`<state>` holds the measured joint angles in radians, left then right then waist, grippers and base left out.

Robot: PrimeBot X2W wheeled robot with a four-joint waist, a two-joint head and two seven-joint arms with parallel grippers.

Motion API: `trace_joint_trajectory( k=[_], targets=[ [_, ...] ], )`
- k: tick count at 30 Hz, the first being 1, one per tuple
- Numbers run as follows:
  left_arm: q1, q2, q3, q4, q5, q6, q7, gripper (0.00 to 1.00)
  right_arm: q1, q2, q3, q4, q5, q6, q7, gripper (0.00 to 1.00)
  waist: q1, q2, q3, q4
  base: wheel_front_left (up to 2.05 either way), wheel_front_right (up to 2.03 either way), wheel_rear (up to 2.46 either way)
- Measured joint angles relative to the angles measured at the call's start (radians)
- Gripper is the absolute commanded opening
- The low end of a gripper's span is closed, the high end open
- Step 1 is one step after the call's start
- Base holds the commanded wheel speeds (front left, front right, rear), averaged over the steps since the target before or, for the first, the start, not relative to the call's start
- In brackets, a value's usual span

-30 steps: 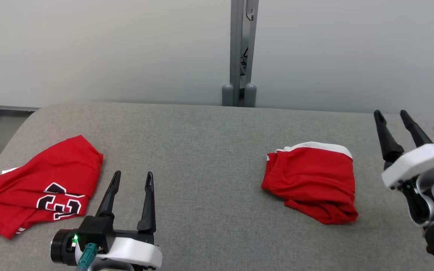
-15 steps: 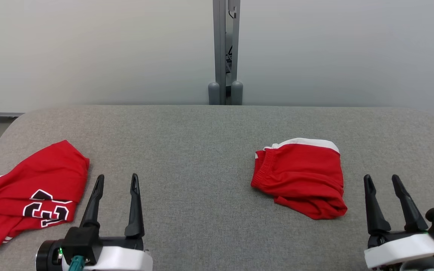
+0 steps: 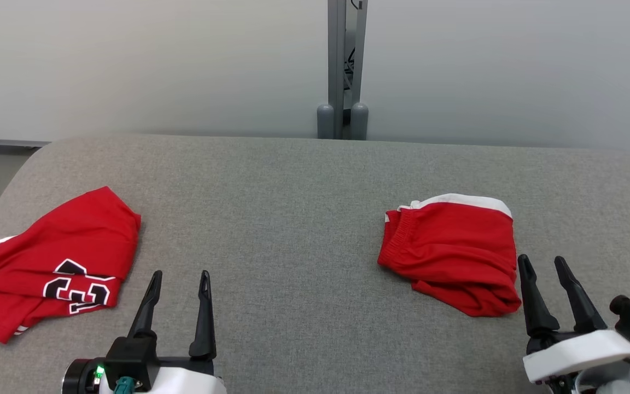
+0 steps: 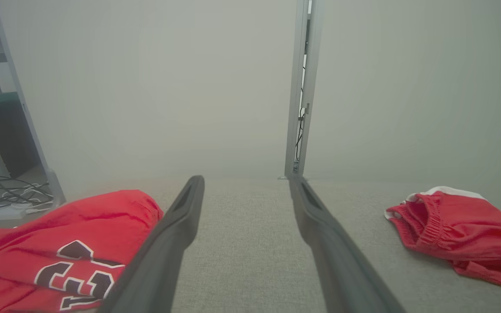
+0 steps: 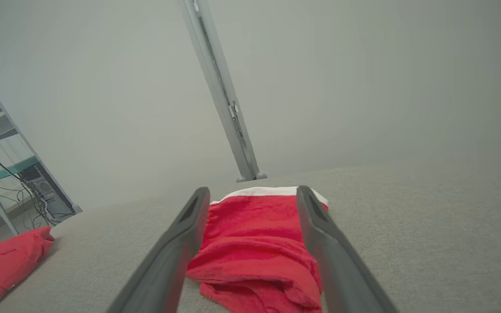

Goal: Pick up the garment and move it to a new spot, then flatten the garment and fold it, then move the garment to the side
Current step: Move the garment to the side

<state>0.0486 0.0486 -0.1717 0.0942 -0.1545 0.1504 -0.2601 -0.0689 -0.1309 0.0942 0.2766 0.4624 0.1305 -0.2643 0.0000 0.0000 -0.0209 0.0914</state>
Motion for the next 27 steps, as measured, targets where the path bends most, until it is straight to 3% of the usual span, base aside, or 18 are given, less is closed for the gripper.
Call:
trace_joint_trajectory(
  k=[5,9,13,21,27],
  targets=[
    [-0.016,0.000,-0.011,0.008,0.006,-0.009,0.000,1.00,-0.112,-0.087,0.078,0.086,0.215,0.000,0.036,1.00,0.0000,0.0000,0.037,0.015,0.00,0.00,0.00],
    [-0.045,0.000,-0.024,0.009,0.009,-0.010,0.000,1.00,-0.206,-0.140,0.105,0.155,0.421,0.000,0.170,1.00,0.0000,0.0000,0.083,0.029,0.00,0.00,0.00],
    [-0.067,0.000,-0.033,0.010,0.011,-0.013,0.000,1.00,-0.284,-0.196,0.112,0.232,0.557,0.000,0.269,1.00,0.0000,0.0000,0.128,0.047,0.00,0.00,0.00],
    [-0.099,0.000,-0.034,0.005,0.012,-0.013,0.000,1.00,-0.387,-0.213,0.109,0.431,0.724,0.000,0.442,1.00,0.0000,0.0000,0.193,0.078,0.00,0.00,0.00],
    [-0.119,0.000,-0.034,0.001,0.018,-0.013,0.000,1.00,-0.423,-0.208,0.143,0.486,0.766,0.000,0.501,1.00,0.0000,0.0000,0.222,0.087,0.00,0.00,0.00]
  ],
)
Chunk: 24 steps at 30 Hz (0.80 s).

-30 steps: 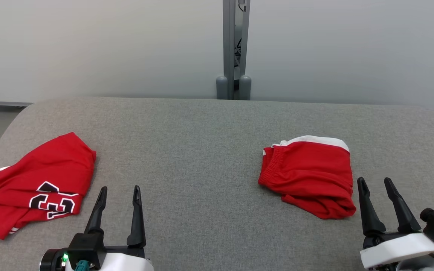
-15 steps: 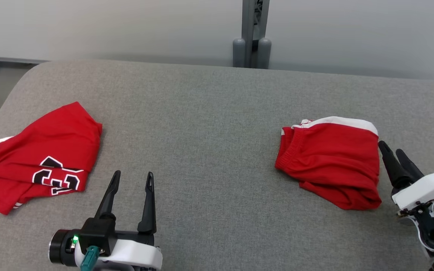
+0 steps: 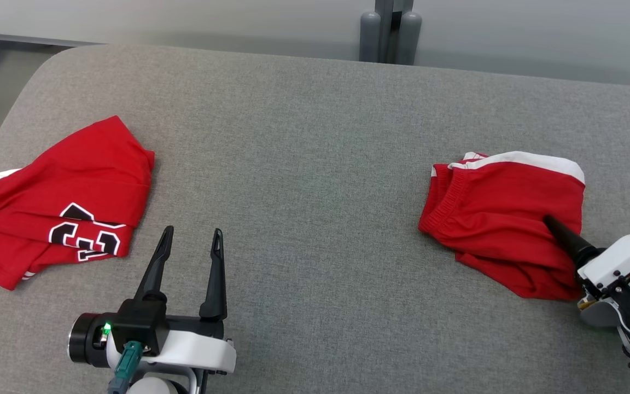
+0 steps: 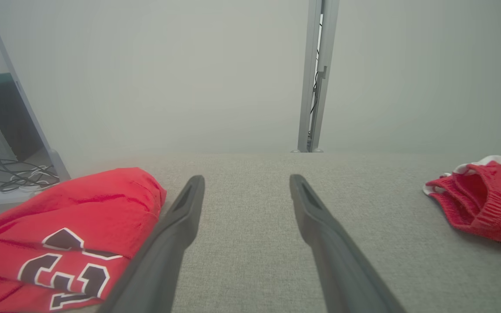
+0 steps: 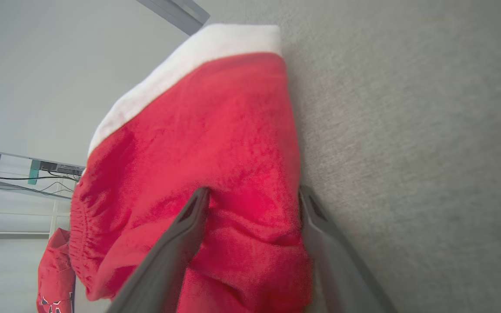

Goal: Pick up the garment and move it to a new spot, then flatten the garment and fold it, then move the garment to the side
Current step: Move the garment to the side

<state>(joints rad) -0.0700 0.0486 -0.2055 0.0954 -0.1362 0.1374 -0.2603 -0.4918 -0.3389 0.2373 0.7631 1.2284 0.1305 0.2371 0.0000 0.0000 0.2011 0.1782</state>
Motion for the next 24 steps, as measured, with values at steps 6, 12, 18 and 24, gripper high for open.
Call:
trace_joint_trajectory(
  k=[6,12,18,24],
  targets=[
    [-0.017,0.000,0.001,-0.001,0.004,0.000,0.000,1.00,-0.038,0.019,0.030,-0.002,0.044,0.000,0.028,1.00,0.0000,0.0000,0.024,-0.003,0.00,0.00,0.00],
    [-0.029,0.000,-0.002,-0.001,0.006,0.002,0.000,1.00,-0.066,0.003,0.104,-0.007,0.017,0.000,0.017,0.00,0.0000,0.0000,0.041,-0.009,0.00,0.00,0.00],
    [-0.039,0.000,-0.011,-0.002,0.002,0.007,0.000,1.00,-0.096,-0.070,0.198,0.015,-0.065,0.001,-0.032,0.00,0.0000,0.0000,0.047,-0.014,0.00,0.00,0.00],
    [-0.059,0.000,-0.026,-0.014,-0.017,0.017,0.000,1.00,-0.130,-0.212,0.291,0.021,-0.157,0.001,-0.058,0.00,0.0000,0.0000,0.075,-0.020,0.00,0.00,0.00]
  ],
)
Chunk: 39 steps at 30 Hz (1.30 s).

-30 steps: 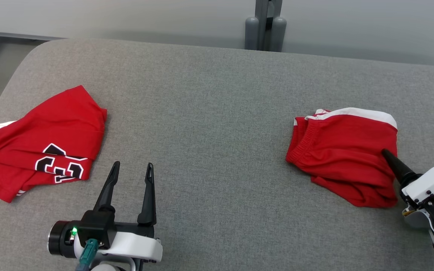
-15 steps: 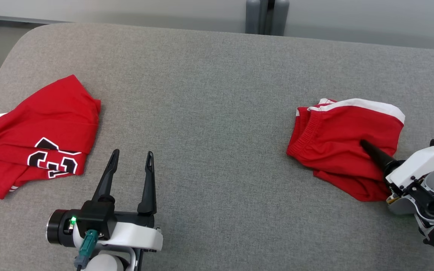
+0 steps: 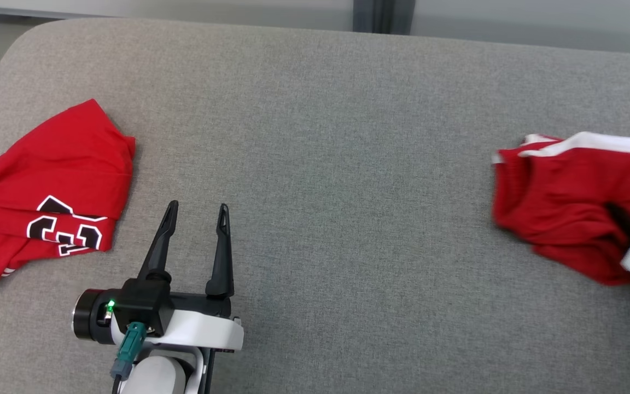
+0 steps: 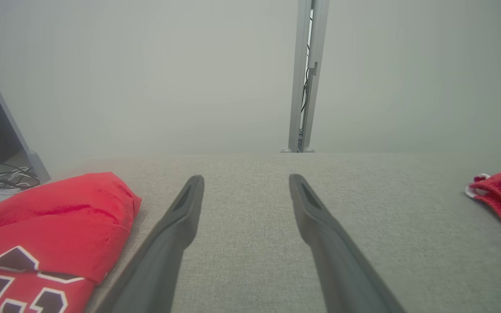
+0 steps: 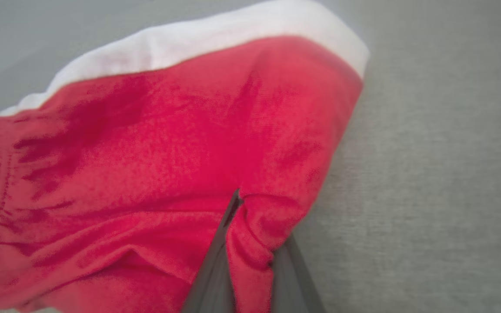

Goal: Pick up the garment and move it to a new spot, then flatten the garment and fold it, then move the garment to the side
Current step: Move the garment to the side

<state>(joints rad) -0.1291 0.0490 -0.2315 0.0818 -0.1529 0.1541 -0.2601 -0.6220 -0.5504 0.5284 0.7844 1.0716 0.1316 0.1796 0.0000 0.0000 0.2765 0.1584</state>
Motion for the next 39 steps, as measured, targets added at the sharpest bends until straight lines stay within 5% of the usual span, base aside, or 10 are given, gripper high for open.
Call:
trace_joint_trajectory(
  k=[9,15,25,26,27,39],
  targets=[
    [-0.018,0.000,-0.034,-0.009,-0.034,0.027,0.000,1.00,-0.013,-0.261,0.075,0.048,-0.134,-0.001,-0.066,0.00,0.0000,0.0000,0.034,0.011,0.00,0.00,0.00],
    [-0.018,0.000,-0.033,-0.009,-0.040,0.032,0.000,1.00,-0.041,-0.346,0.123,0.158,-0.263,-0.001,-0.090,0.00,0.0000,0.0000,0.044,0.008,0.00,0.00,0.00],
    [-0.028,0.000,-0.016,-0.010,-0.040,0.030,0.000,1.00,-0.111,-0.286,0.100,0.349,-0.354,-0.001,-0.131,0.00,0.0000,0.0000,0.071,-0.002,0.00,0.00,0.00],
    [-0.030,0.000,-0.015,-0.010,-0.040,0.030,0.000,1.00,-0.119,-0.277,0.094,0.366,-0.355,-0.001,-0.132,0.77,0.0000,0.0000,0.074,-0.001,0.00,0.00,0.00],
    [-0.032,0.000,-0.013,-0.009,-0.040,0.027,0.000,1.00,-0.124,-0.268,0.093,0.377,-0.358,-0.001,-0.132,1.00,0.0000,0.0000,0.076,-0.001,0.00,0.00,0.00],
    [-0.036,0.000,-0.002,-0.001,-0.034,0.027,0.000,1.00,-0.228,-0.249,0.154,0.473,-0.530,-0.001,-0.163,1.00,0.0000,0.0000,0.034,-0.012,0.00,0.00,0.00]
  ],
)
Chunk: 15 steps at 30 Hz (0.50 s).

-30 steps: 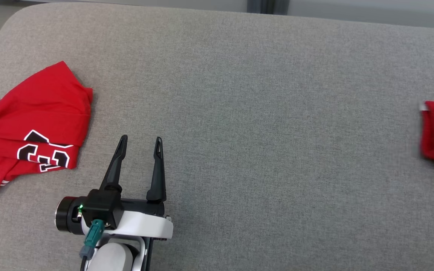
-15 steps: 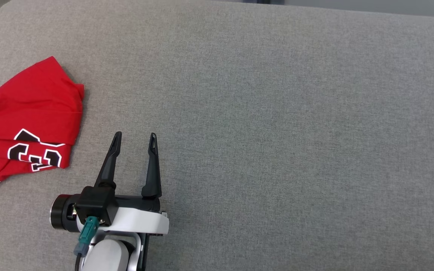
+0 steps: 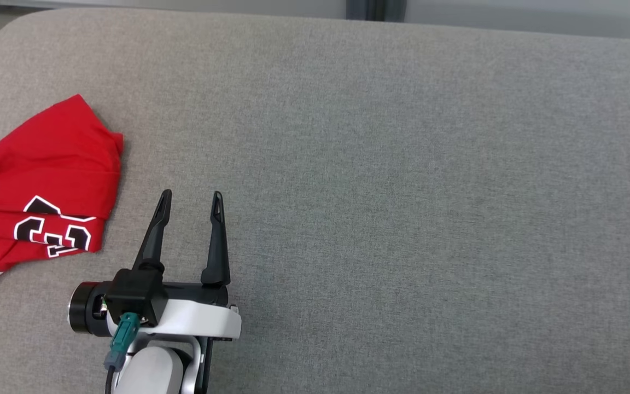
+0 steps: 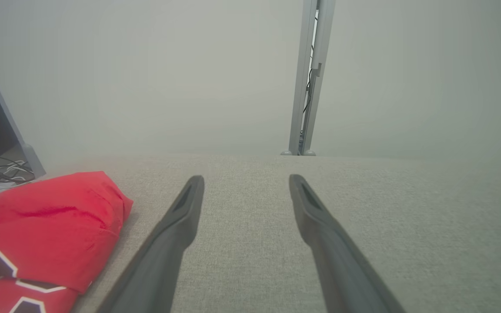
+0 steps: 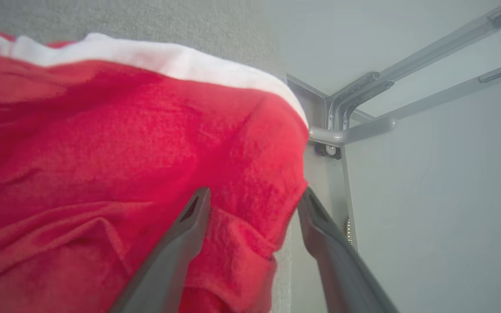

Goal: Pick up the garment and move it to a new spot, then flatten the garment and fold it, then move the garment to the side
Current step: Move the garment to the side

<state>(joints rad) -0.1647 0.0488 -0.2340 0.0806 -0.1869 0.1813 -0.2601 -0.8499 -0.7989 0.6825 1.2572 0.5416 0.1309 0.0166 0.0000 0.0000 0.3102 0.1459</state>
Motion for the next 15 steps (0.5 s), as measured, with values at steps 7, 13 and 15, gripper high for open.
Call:
trace_joint_trajectory(
  k=[7,13,15],
  targets=[
    [0.018,-0.001,0.004,0.005,-0.008,0.000,0.000,1.00,-0.074,0.049,-0.036,0.025,-0.114,0.000,-0.053,1.00,0.0000,0.0000,-0.069,-0.014,0.00,0.00,0.00],
    [0.051,0.000,0.019,0.014,-0.011,0.000,0.000,1.00,-0.108,0.152,-0.120,0.026,-0.133,0.000,-0.170,1.00,0.0000,0.0000,-0.144,-0.025,0.00,0.00,0.00],
    [0.064,-0.001,0.031,0.013,-0.011,0.001,0.000,1.00,-0.107,0.218,-0.168,0.027,-0.098,0.000,-0.221,1.00,0.0000,0.0000,-0.171,-0.030,0.00,0.00,0.00]
  ],
)
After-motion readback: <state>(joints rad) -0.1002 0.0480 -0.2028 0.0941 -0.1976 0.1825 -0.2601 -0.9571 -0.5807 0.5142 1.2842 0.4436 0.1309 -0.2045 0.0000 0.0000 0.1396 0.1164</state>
